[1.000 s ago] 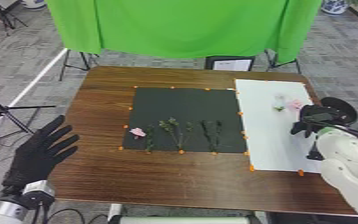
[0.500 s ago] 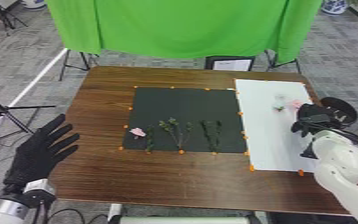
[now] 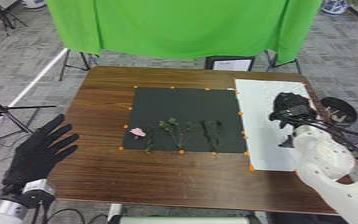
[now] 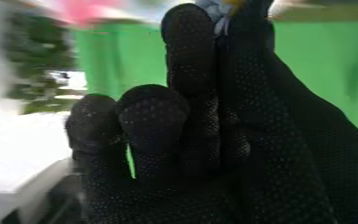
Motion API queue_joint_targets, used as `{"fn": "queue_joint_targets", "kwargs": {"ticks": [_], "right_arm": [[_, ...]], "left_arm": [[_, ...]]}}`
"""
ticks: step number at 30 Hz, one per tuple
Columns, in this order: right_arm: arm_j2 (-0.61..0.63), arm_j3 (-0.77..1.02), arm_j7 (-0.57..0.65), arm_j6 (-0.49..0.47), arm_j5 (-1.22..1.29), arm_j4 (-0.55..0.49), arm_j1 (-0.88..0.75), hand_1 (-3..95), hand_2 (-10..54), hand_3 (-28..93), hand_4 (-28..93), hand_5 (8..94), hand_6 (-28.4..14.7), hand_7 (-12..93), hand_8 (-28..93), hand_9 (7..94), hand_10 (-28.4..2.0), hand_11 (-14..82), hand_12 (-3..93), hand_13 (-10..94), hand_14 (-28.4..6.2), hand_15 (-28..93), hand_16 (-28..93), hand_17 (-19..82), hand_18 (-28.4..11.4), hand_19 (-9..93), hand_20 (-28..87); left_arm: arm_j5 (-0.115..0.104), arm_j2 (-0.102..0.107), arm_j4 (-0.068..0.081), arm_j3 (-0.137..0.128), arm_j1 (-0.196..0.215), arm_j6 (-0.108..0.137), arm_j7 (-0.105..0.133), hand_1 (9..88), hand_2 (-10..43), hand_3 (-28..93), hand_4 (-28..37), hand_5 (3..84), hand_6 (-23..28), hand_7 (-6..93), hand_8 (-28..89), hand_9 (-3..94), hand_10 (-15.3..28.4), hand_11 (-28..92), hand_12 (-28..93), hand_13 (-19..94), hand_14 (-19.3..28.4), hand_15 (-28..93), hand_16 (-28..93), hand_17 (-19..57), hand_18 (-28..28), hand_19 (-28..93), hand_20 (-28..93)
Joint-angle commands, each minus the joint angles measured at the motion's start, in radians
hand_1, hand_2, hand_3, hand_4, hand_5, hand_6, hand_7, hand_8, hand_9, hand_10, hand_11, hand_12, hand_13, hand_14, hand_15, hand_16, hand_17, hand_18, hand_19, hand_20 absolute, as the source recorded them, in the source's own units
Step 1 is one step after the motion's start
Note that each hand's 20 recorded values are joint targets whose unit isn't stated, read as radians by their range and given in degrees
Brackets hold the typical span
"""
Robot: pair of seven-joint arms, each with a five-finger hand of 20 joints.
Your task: Arrange flowers
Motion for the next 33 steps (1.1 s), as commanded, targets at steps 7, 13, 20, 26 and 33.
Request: {"fn": "queue_joint_targets", "kwargs": {"ticks": [7, 13, 20, 26, 33], "right_arm": [[-0.384, -0.394, -0.212, -0.020, -0.028, 0.062, 0.439, 48.8, -9.4, 82, -28, 72.8, 2.8, 41, 1, 88.8, -5.7, 16.5, 41.2, 77, -5.1, 72, 33, 37, -20.3, 90, 51], [-0.504, -0.488, -0.225, -0.027, -0.055, 0.170, 0.498, 48.8, -9.4, 82, -28, 72.9, 2.8, 41, 1, 89.0, -5.6, 16.3, 41.2, 76, -5.1, 72, 33, 37, -20.4, 90, 51], [-0.610, -0.548, -0.235, -0.047, -0.094, 0.283, 0.532, 48.8, -9.5, 82, -28, 72.9, 3.0, 41, 1, 89.2, -5.5, 16.2, 41.1, 76, -5.1, 73, 33, 37, -20.2, 91, 51], [-0.670, -0.589, -0.243, -0.032, -0.145, 0.374, 0.560, 48.8, -9.5, 82, -28, 73.0, 3.0, 41, 1, 89.2, -5.4, 16.2, 41.2, 77, -5.0, 73, 33, 37, -20.2, 91, 51], [-0.686, -0.620, -0.237, -0.009, -0.227, 0.440, 0.580, 48.9, -9.5, 82, -28, 73.1, 3.0, 41, 1, 89.3, -5.3, 15.9, 41.2, 77, -4.9, 73, 33, 37, -20.2, 91, 51]], "left_arm": [[0.005, 0.006, 0.002, 0.023, -0.019, 0.008, -0.017, 22.0, -4.5, 68, -28.3, 23.6, 2.5, 17.2, -10, 21.8, 10.6, 12, 20, 18, 15.8, 22, 2, -11.8, 23.7, 37, 9], [0.006, 0.009, 0.004, 0.032, -0.025, 0.009, -0.008, 22.0, -4.5, 68, -28.3, 23.6, 2.5, 17.2, -10, 21.8, 10.8, 12, 20, 18, 15.8, 22, 2, -11.7, 23.7, 37, 9], [0.006, 0.016, 0.007, 0.042, -0.033, 0.014, 0.000, 22.1, -4.5, 67, -28.3, 23.7, 2.5, 17.2, -10, 21.8, 10.7, 12, 20, 18, 15.8, 23, 2, -11.7, 23.7, 37, 9], [0.007, 0.034, 0.012, 0.060, -0.054, 0.015, 0.008, 22.0, -4.5, 68, -28.3, 23.6, 2.5, 17.3, -10, 21.8, 10.8, 12, 20, 18, 15.8, 22, 2, -11.7, 23.7, 37, 9], [0.007, 0.038, 0.014, 0.062, -0.059, 0.012, 0.006, 22.0, -4.6, 68, -28.3, 23.7, 2.6, 17.2, -10, 21.8, 10.8, 12, 20, 18, 15.7, 22, 2, -11.7, 23.7, 37, 9]]}}
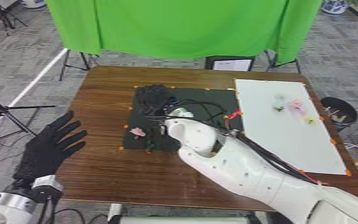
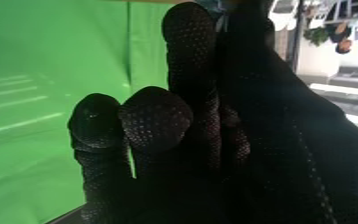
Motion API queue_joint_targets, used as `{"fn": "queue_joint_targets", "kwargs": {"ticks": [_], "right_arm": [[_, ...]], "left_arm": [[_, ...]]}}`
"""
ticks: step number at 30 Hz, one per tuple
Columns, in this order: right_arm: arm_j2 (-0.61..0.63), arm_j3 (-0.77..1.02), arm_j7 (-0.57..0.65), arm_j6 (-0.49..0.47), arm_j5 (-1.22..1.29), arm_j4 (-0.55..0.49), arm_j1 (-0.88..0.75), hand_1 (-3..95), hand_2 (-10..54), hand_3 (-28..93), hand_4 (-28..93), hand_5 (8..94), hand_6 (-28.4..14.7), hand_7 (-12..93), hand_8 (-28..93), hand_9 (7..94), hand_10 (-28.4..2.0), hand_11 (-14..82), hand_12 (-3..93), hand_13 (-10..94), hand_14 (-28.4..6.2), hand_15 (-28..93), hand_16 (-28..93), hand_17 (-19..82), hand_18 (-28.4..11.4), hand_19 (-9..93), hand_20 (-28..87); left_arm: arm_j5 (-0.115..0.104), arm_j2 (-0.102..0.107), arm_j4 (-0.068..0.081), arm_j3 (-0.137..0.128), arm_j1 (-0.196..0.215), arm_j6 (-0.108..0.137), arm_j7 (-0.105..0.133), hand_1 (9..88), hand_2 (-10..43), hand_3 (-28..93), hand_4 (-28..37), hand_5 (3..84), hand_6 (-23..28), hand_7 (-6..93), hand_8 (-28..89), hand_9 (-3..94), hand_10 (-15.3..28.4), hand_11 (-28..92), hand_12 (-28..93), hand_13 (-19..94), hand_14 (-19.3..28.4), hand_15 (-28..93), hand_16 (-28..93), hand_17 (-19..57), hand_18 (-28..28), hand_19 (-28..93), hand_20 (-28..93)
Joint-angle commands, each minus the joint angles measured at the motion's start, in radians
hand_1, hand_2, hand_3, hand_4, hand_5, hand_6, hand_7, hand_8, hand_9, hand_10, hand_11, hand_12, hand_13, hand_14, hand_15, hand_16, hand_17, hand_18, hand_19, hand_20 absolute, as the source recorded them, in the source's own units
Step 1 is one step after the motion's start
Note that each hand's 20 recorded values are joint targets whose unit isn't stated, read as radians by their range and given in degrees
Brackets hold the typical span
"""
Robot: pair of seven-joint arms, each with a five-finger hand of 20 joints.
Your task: Arrange flowers
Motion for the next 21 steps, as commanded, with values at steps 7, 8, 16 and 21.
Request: {"fn": "queue_joint_targets", "kwargs": {"ticks": [7, 8, 16, 21], "right_arm": [[-0.035, -0.039, -0.005, 0.015, -0.138, 0.082, 0.037, 49.0, -9.5, 81, -28, 72.9, 3.2, 41, 0, 89.4, -5.0, 15.4, 40.9, 77, -4.8, 74, 33, 37, -20.2, 91, 51], [-0.035, -0.043, -0.003, 0.011, -0.146, 0.085, 0.039, 49.0, -9.4, 81, -28, 73.0, 3.2, 41, 0, 89.4, -5.0, 15.4, 40.9, 76, -4.7, 74, 33, 37, -20.1, 91, 51], [-0.043, -0.045, 0.016, -0.042, -0.171, 0.087, 0.040, 48.7, -9.5, 81, -28, 72.2, 3.6, 41, 0, 89.0, -5.0, 14.6, 40.8, 76, -4.7, 74, 34, 37, -19.9, 91, 51], [-0.042, -0.043, 0.022, -0.058, -0.168, 0.083, 0.038, 45.9, -9.5, 78, -28, 70.6, 3.6, 41, 0, 87.4, -4.9, 15.9, 39.5, 75, -4.6, 75, 34, 36, -19.9, 91, 51]], "left_arm": [[0.005, 0.010, 0.006, 0.007, -0.010, 0.007, 0.002, 22.0, -4.6, 68, -28.3, 23.7, 2.5, 17.2, -10, 21.8, 10.7, 13, 20, 18, 15.9, 23, 2, -11.7, 23.7, 37, 9], [0.005, 0.010, 0.006, 0.008, -0.012, 0.005, 0.002, 22.0, -4.6, 68, -28.3, 23.6, 2.5, 17.2, -10, 21.8, 10.7, 13, 20, 18, 15.9, 23, 2, -11.7, 23.7, 37, 9], [0.004, 0.014, 0.008, 0.011, -0.016, 0.008, 0.001, 22.1, -4.6, 68, -28.3, 23.6, 2.5, 17.3, -10, 21.8, 10.7, 13, 20, 18, 15.9, 22, 2, -11.7, 23.7, 37, 9], [0.003, 0.016, 0.010, 0.014, -0.019, 0.006, 0.000, 22.0, -4.7, 68, -28.3, 23.7, 2.6, 17.2, -10, 21.8, 10.7, 13, 20, 18, 15.8, 22, 2, -11.6, 23.6, 37, 9]]}}
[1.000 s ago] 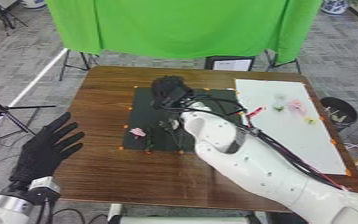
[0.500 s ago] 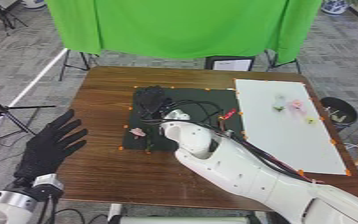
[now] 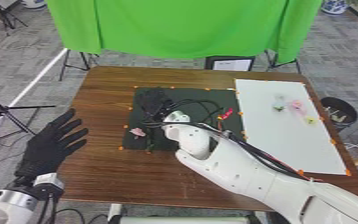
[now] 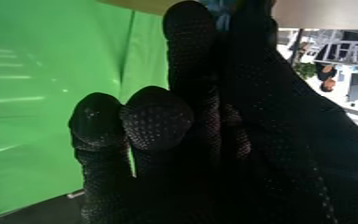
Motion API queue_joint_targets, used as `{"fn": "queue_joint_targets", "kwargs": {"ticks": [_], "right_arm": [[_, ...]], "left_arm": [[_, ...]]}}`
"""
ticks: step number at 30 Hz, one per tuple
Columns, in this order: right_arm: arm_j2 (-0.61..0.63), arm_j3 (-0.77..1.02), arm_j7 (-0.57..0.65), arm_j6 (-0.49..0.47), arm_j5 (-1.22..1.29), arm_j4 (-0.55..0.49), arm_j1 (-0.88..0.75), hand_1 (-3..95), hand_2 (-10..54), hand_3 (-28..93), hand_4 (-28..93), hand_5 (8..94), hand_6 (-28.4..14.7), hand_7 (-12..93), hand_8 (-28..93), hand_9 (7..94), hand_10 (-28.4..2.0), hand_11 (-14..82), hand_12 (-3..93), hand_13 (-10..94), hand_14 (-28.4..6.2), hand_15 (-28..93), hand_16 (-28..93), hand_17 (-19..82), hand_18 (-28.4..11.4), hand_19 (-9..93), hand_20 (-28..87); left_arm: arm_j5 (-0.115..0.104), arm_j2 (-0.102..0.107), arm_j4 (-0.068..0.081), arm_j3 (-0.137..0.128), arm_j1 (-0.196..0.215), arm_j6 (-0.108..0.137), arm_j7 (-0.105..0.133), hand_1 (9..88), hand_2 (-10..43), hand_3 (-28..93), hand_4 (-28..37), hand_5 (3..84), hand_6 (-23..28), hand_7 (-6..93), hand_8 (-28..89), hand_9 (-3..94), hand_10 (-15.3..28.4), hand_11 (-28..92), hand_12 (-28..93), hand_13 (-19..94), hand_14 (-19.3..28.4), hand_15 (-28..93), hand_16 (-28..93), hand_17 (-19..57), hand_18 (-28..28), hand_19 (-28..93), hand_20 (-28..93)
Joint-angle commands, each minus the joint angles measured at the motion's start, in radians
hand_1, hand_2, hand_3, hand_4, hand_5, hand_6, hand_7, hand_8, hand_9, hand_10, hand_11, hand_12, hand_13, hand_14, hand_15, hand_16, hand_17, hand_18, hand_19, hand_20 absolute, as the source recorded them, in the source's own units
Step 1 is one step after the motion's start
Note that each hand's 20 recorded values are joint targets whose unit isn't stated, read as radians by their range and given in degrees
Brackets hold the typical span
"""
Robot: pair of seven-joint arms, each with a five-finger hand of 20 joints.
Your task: Arrange flowers
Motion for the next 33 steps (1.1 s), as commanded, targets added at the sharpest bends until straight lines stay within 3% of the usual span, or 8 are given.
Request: {"fn": "queue_joint_targets", "kwargs": {"ticks": [1, 23, 27, 33], "right_arm": [[-0.012, 0.000, 0.017, -0.036, -0.020, -0.006, 0.012, 45.5, -9.5, 78, -28, 70.4, 3.6, 41, 0, 87.1, -5.0, 16.4, 38.9, 75, -4.6, 75, 34, 36, -19.9, 91, 52], [-0.008, 0.019, 0.038, -0.092, -0.067, -0.009, 0.009, 42.5, -9.5, 76, -28, 66.8, 3.2, 41, -1, 82.3, -5.5, 20.7, 34.9, 72, -4.9, 76, 34, 34, -19.9, 90, 53], [-0.010, 0.037, 0.050, -0.154, -0.039, -0.028, 0.005, 39.9, -9.5, 77, -28, 65.4, 2.6, 40, -1, 80.0, -6.3, 23.6, 32.1, 70, -5.3, 77, 34, 33, -19.9, 89, 53], [-0.004, 0.045, 0.049, -0.172, -0.029, -0.051, 0.003, 33.3, -9.5, 82, -28, 64.7, 2.6, 35, -2, 76.2, -7.7, 28.5, 24.9, 69, -5.7, 77, 34, 32, -20.4, 88, 55]], "left_arm": [[0.003, 0.003, 0.005, 0.005, -0.002, 0.005, -0.002, 22.0, -4.7, 68, -28.3, 23.7, 2.5, 17.3, -10, 21.8, 10.7, 13, 20, 18, 15.8, 22, 2, -11.7, 23.7, 37, 9], [0.005, -0.003, 0.009, 0.004, -0.007, 0.002, -0.009, 22.2, -4.3, 68, -28.3, 23.8, 2.7, 17.1, -10, 21.9, 10.9, 13, 20, 18, 15.8, 23, 2, -11.7, 23.6, 37, 9], [0.004, -0.004, 0.009, 0.004, -0.006, 0.000, -0.011, 22.2, -4.3, 68, -28.3, 23.7, 2.6, 17.2, -10, 21.8, 10.8, 13, 20, 18, 15.8, 23, 2, -11.6, 23.6, 37, 9], [0.004, -0.005, 0.006, 0.000, 0.000, 0.002, -0.006, 22.1, -4.3, 68, -28.3, 23.8, 2.6, 17.3, -10, 21.8, 10.8, 13, 20, 18, 15.8, 23, 2, -11.7, 23.6, 37, 9]]}}
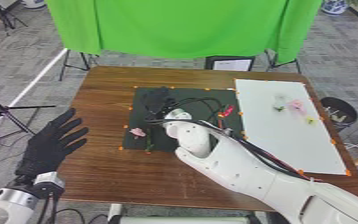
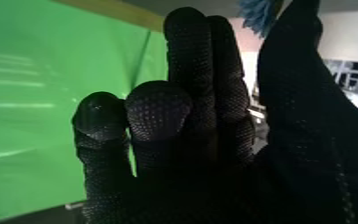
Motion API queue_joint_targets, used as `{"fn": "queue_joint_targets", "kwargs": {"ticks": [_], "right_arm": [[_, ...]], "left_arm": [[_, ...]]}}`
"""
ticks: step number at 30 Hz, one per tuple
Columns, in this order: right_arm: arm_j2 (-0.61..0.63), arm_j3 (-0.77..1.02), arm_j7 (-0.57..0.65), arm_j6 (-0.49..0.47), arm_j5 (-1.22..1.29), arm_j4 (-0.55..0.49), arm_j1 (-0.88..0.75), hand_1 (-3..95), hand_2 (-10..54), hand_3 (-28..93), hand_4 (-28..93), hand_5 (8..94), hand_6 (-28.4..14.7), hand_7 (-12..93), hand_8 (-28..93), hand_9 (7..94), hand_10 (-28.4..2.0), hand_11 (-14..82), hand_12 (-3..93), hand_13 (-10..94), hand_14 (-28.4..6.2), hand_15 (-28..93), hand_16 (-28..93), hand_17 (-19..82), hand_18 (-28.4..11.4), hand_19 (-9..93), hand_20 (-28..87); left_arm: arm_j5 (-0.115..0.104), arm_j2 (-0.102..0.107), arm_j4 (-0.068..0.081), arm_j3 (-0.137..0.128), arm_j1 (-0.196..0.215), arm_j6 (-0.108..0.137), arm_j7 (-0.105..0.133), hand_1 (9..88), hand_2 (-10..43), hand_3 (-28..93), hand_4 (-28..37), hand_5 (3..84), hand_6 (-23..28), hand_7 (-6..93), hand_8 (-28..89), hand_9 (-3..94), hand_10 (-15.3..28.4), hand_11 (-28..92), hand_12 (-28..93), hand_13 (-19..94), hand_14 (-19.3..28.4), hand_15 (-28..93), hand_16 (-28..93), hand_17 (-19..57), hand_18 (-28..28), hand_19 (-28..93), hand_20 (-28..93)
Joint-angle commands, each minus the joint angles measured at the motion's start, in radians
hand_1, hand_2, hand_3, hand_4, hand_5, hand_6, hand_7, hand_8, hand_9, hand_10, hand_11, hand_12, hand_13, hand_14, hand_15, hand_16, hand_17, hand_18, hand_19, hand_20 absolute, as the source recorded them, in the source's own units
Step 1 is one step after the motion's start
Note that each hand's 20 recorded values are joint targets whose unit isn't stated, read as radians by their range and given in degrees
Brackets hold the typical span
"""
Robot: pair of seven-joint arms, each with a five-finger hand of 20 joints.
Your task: Arrange flowers
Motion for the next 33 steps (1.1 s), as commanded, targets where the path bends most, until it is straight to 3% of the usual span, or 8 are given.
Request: {"fn": "queue_joint_targets", "kwargs": {"ticks": [1, 3, 12, 17, 25, 33], "right_arm": [[0.001, 0.017, 0.013, -0.022, 0.026, -0.044, 0.006, 32.1, -9.5, 83, -28, 64.6, 2.8, 34, -4, 76.0, -7.8, 28.6, 24.6, 68, -5.8, 77, 34, 32, -20.4, 88, 55], [0.007, 0.034, 0.015, -0.031, 0.061, -0.073, 0.001, 29.5, -9.5, 84, -28, 64.6, 3.1, 34, -15, 75.6, -7.8, 28.8, 24.0, 68, -5.9, 77, 33, 31, -20.4, 88, 55], [0.067, 0.180, 0.059, -0.084, 0.388, -0.247, -0.049, 26.8, -9.5, 83, -28, 63.2, 2.1, 33, -16, 75.6, -7.8, 28.9, 23.9, 67, -6.4, 77, 33, 31, -20.6, 88, 55], [0.203, 0.286, 0.085, -0.084, 0.346, -0.370, -0.098, 26.8, -9.5, 85, -28, 56.8, 0.3, 32, -15, 66.3, -8.9, 28.1, 23.9, 64, -7.3, 78, 33, 29, -20.8, 87, 55], [0.512, 0.463, 0.196, -0.065, 0.372, -0.463, -0.212, 25.3, -9.5, 89, -28, 34.6, -4.7, 31, -13, 39.3, -13.2, 28.4, 24.3, 50, -10.3, 80, 28, 24, -21.2, 84, 55], [0.679, 0.706, 0.327, -0.104, 0.388, -0.483, -0.449, 22.1, -9.5, 86, -28, 30.0, -6.5, 28, -12, 37.1, -15.7, 22.2, 22.6, 48, -11.1, 80, 25, 24, -21.7, 84, 55]], "left_arm": [[0.005, -0.008, 0.000, -0.005, 0.012, 0.002, -0.002, 22.1, -4.3, 68, -28.3, 23.8, 2.6, 17.3, -10, 21.8, 10.8, 13, 20, 18, 15.8, 23, 2, -11.7, 23.7, 37, 9], [0.004, -0.011, -0.002, -0.008, 0.018, 0.002, -0.003, 22.2, -4.3, 68, -28.3, 23.8, 2.6, 17.2, -10, 21.8, 10.8, 13, 20, 18, 15.8, 23, 2, -11.7, 23.7, 37, 9], [0.003, -0.024, -0.004, -0.018, 0.028, -0.002, -0.012, 22.2, -4.2, 68, -28.3, 23.8, 2.6, 17.2, -10, 21.8, 10.8, 13, 20, 18, 15.8, 23, 2, -11.7, 23.6, 37, 8], [0.003, -0.032, -0.006, -0.024, 0.036, -0.006, -0.022, 22.1, -4.3, 68, -28.3, 23.7, 2.6, 17.1, -10, 21.8, 10.8, 13, 20, 18, 15.8, 23, 2, -11.7, 23.6, 37, 8], [0.002, -0.041, -0.014, -0.042, 0.063, -0.003, -0.015, 22.1, -4.3, 68, -28.3, 23.8, 2.6, 17.2, -10, 21.9, 10.8, 13, 20, 18, 15.9, 23, 2, -11.7, 23.6, 37, 8], [0.003, -0.045, -0.011, -0.041, 0.058, -0.010, -0.022, 22.1, -4.3, 68, -28.3, 23.7, 2.6, 17.1, -10, 21.8, 10.8, 13, 20, 18, 15.9, 23, 2, -11.7, 23.7, 37, 8]]}}
